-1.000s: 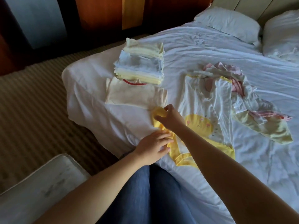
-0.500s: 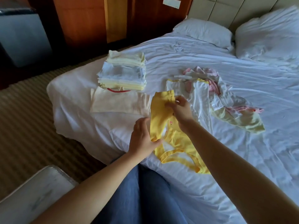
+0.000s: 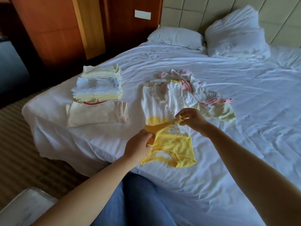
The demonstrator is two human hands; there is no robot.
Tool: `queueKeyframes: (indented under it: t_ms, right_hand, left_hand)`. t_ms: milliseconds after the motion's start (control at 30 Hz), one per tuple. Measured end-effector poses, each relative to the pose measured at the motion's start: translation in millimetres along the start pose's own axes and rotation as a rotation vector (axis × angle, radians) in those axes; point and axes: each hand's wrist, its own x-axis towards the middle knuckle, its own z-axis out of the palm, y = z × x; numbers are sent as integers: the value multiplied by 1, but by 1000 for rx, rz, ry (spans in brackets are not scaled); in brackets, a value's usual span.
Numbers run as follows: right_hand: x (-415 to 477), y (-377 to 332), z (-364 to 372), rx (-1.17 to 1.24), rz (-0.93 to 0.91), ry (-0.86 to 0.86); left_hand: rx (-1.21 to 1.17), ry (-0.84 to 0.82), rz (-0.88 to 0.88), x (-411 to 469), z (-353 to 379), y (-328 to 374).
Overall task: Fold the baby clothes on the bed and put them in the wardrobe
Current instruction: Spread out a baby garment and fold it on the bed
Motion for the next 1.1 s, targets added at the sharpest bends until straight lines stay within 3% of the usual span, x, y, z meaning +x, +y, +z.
queueKeyframes:
  t_ms: [167,300,400,567,767,933,1100]
  right_hand:
    - [-22,50,-27,-586,50,-40]
    - [-35,58,-4,-525,55,80]
    - [-45,63,19,-543,-61,124]
    - [-57,93,39,-614,-46,-27]
    - [-60,88,50,-722,-130,-18]
    - [-60,86,64,-841,-138,-139]
    - [-68,95,64,-900,-163,-67]
  left_hand:
    - [289,-218,68,3,8,9]
    - [330,-82,83,9,10,13]
    - [362,-145,187,14,19,15]
    - [345,-129,237,16,19,-1]
    - [238,-21,294,12,1,-23]
    - [260,-98,212,4,-5,-39]
    - [262,92,308,8,4,-33]
